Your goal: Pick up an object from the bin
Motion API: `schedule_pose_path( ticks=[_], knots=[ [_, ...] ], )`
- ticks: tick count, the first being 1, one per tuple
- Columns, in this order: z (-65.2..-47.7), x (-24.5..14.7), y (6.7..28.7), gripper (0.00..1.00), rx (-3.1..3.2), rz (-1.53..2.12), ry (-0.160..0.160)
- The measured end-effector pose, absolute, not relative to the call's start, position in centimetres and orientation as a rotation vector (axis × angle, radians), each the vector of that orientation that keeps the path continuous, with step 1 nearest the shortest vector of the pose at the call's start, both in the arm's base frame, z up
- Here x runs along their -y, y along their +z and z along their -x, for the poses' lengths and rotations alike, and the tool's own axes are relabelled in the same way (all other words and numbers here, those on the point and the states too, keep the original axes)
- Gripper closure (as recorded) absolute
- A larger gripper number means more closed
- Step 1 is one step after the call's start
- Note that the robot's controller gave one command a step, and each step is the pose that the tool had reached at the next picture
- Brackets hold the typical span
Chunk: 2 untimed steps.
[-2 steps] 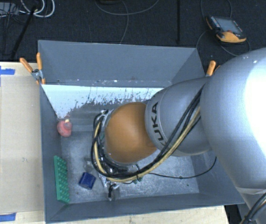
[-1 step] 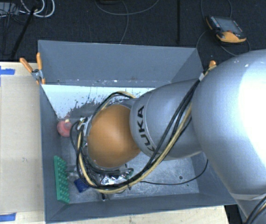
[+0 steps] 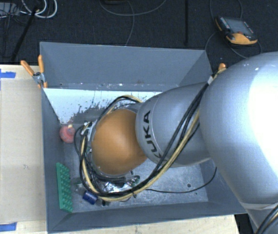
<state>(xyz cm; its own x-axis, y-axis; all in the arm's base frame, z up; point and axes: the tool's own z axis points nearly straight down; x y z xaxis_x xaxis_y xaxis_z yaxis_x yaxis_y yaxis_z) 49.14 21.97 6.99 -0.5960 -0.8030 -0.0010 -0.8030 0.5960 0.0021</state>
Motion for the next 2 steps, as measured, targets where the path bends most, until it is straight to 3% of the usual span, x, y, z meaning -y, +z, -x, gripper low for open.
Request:
schedule_pose_path(
  ticks=[1, 2],
  knots=[
    [-54.2, -19.8, 17.6, 1.0, 2.817, -1.413, 0.003],
    [-54.8, -19.8, 28.6, 1.0, 2.818, -1.412, 0.001]
  ],
)
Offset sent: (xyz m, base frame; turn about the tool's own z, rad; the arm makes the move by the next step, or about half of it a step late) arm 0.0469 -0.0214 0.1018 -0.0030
